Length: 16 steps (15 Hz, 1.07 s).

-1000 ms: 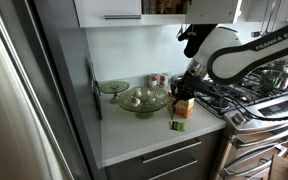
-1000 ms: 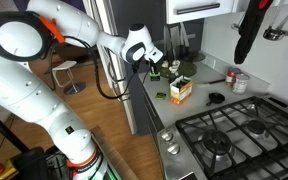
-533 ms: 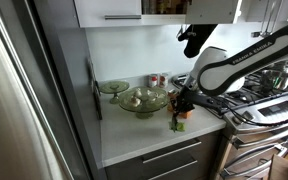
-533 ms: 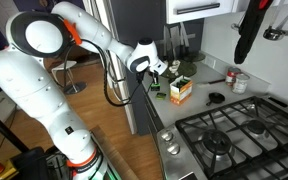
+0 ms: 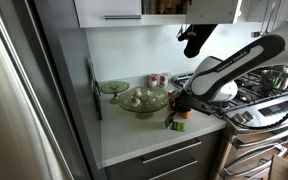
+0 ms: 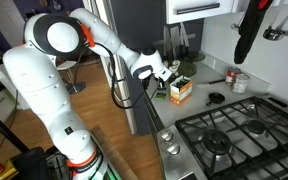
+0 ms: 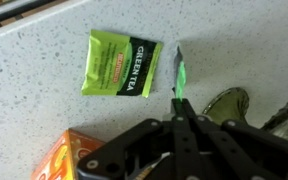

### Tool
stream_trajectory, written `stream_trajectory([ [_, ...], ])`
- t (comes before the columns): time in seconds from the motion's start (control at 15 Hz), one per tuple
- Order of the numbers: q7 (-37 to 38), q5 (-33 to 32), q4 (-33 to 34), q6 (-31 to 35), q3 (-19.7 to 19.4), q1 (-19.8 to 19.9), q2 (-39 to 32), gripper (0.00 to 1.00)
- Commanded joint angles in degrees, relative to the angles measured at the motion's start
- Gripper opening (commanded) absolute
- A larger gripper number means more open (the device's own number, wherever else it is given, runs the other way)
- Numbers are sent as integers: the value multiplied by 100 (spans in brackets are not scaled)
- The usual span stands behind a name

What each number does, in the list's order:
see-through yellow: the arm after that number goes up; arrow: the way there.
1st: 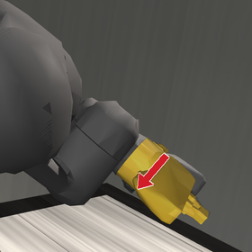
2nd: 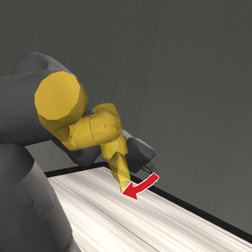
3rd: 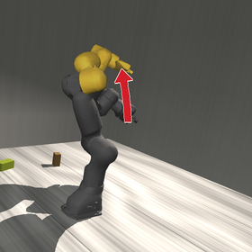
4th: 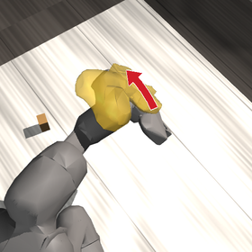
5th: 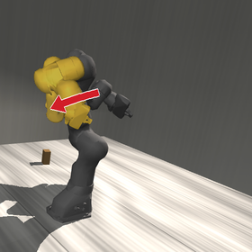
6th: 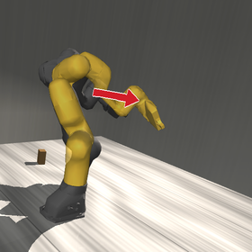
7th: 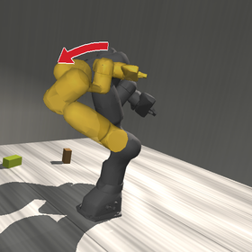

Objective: Remove two sachets from the sachets box and put them on the table one at a time

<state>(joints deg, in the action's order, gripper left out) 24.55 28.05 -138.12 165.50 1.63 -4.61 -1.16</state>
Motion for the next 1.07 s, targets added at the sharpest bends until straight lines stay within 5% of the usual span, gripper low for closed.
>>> stream_trajectory([
  [0.0,14,-272,-36,72,-35,150,-78,0],
  [0.07,91,-465,-66,62,-75,186,-76,26],
  [0.2,317,-986,-106,-12,-202,209,20,32],
  [0.47,985,-2107,-110,-436,-371,258,320,63],
  [0.73,1810,-3439,-57,-1687,-226,471,946,93],
  [1.0,1768,-3685,202,-3019,52,546,1562,100],
])
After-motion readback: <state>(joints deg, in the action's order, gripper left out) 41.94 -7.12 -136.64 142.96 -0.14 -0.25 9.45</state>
